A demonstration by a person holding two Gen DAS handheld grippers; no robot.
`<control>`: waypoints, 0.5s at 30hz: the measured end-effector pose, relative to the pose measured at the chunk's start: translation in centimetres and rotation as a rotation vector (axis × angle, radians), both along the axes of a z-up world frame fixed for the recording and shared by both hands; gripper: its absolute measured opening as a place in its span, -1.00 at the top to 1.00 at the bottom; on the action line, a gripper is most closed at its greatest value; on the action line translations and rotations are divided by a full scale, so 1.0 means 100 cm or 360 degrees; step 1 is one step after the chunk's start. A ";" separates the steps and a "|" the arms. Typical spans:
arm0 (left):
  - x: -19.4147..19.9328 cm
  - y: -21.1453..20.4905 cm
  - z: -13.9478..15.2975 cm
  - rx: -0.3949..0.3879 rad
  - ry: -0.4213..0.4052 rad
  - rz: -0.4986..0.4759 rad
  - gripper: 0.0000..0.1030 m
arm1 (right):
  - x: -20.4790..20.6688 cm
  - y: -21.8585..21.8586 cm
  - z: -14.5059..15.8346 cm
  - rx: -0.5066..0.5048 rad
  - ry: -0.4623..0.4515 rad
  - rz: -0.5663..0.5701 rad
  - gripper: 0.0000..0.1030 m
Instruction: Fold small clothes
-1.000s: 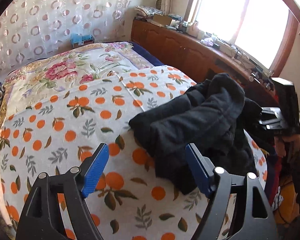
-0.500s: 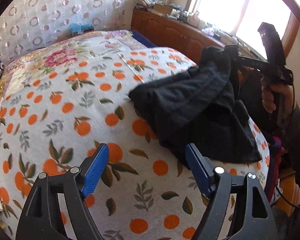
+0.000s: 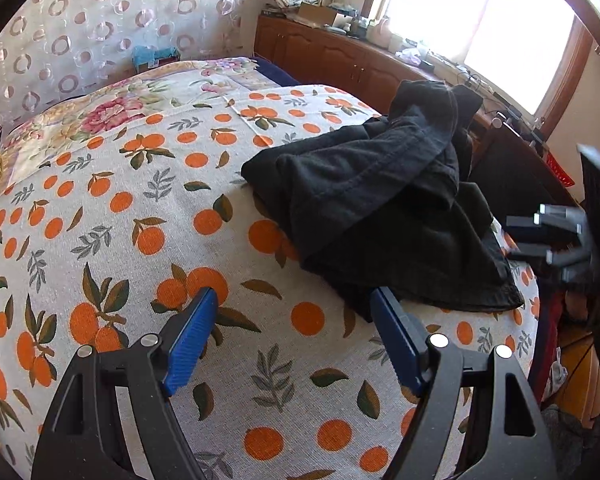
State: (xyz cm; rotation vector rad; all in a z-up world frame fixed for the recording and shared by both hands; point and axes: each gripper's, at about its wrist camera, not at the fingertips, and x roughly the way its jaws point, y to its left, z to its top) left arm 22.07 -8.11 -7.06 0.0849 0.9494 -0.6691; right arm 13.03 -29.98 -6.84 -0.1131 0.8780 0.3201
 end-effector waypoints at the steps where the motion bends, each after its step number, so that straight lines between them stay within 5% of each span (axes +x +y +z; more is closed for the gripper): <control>1: 0.000 0.000 0.000 0.0000 0.0001 0.0002 -0.54 | -0.004 0.004 -0.005 -0.0001 0.0018 0.0021 0.16; 15: -0.005 0.001 0.000 0.0011 -0.0007 0.0016 -0.54 | -0.044 -0.001 -0.023 -0.0174 0.0046 0.0171 0.24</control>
